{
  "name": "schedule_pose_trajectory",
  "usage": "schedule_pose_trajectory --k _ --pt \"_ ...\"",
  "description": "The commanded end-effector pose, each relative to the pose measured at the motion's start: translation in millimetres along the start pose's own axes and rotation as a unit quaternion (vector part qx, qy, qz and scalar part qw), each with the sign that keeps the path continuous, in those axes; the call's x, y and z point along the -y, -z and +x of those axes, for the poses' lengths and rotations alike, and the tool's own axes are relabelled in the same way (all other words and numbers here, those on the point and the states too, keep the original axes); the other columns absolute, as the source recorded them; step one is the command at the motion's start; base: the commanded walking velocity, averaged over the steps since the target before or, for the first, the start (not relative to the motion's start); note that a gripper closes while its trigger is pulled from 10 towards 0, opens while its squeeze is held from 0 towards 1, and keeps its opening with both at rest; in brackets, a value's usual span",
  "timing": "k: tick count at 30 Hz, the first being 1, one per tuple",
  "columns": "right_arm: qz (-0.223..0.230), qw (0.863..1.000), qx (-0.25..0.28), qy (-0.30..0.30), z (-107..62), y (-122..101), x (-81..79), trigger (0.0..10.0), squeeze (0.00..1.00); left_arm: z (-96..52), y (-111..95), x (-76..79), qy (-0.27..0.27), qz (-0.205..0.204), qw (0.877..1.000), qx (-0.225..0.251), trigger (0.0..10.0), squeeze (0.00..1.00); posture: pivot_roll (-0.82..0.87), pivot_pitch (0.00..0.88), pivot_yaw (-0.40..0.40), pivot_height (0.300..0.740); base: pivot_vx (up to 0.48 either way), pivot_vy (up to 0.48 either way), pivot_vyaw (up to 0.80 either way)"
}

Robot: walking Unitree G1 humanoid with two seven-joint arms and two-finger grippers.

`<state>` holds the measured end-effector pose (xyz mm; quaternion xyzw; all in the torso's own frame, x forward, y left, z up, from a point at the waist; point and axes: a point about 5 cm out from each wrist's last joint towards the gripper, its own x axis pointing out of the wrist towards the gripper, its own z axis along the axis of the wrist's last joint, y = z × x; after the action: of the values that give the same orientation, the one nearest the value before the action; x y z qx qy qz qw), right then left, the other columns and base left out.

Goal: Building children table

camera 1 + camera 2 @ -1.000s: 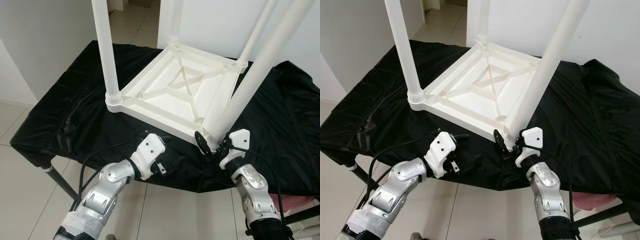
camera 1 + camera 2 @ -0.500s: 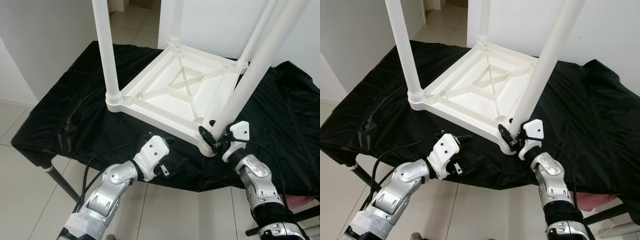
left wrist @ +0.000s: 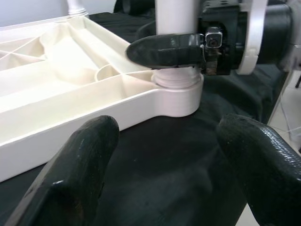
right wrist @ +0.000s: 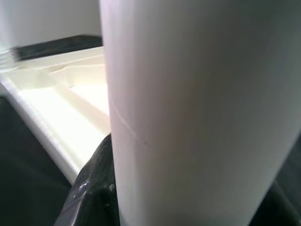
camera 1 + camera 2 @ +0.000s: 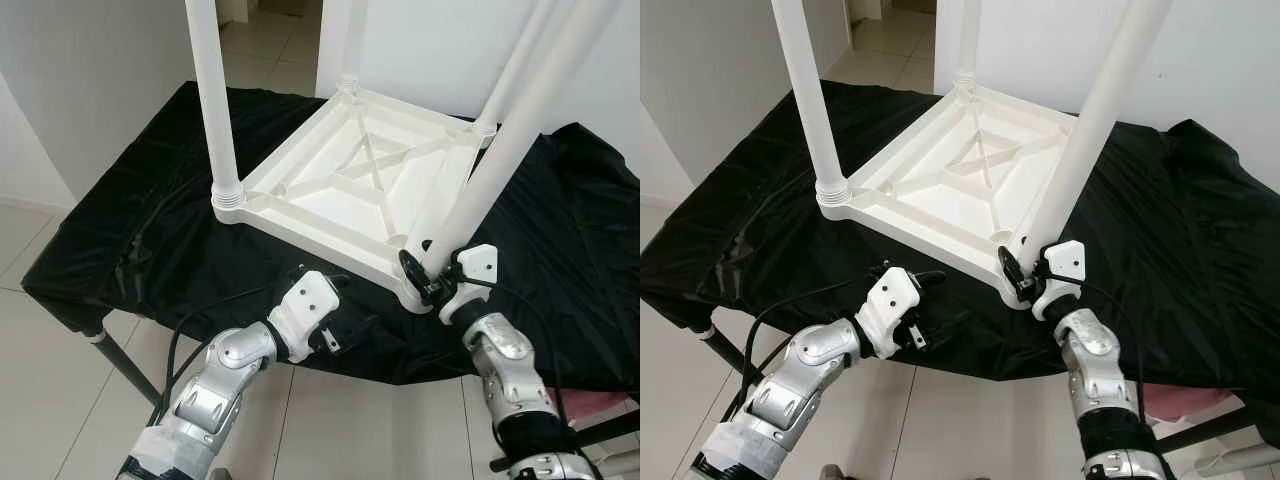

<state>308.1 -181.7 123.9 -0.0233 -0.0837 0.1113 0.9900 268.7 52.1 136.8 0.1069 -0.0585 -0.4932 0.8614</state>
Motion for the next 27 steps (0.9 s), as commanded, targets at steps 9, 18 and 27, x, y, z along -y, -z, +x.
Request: schedule_pose_trajectory --k 9,18,27 --pt "0.009 0.975 -0.057 0.214 -18.8 16 -14.5 10.0 0.00 -0.1 5 -1.2 -0.020 0.010 1.000 -0.015 10.0 0.00 -0.02 0.103 -0.038 0.740 0.000 0.000 0.00" --pt "0.064 0.976 -0.033 0.205 -5.1 4 -39.8 10.0 0.00 0.9 4 -1.9 -0.022 0.010 1.000 -0.013 10.0 0.00 -0.01 0.098 -0.043 0.740 0.000 0.000 0.00" --pt "0.066 0.981 -0.037 0.178 -5.0 2 -47.9 10.0 0.52 -2.2 4 -3.3 -0.025 0.013 0.999 -0.015 10.0 0.00 0.01 0.091 -0.050 0.740 0.000 0.000 0.00"
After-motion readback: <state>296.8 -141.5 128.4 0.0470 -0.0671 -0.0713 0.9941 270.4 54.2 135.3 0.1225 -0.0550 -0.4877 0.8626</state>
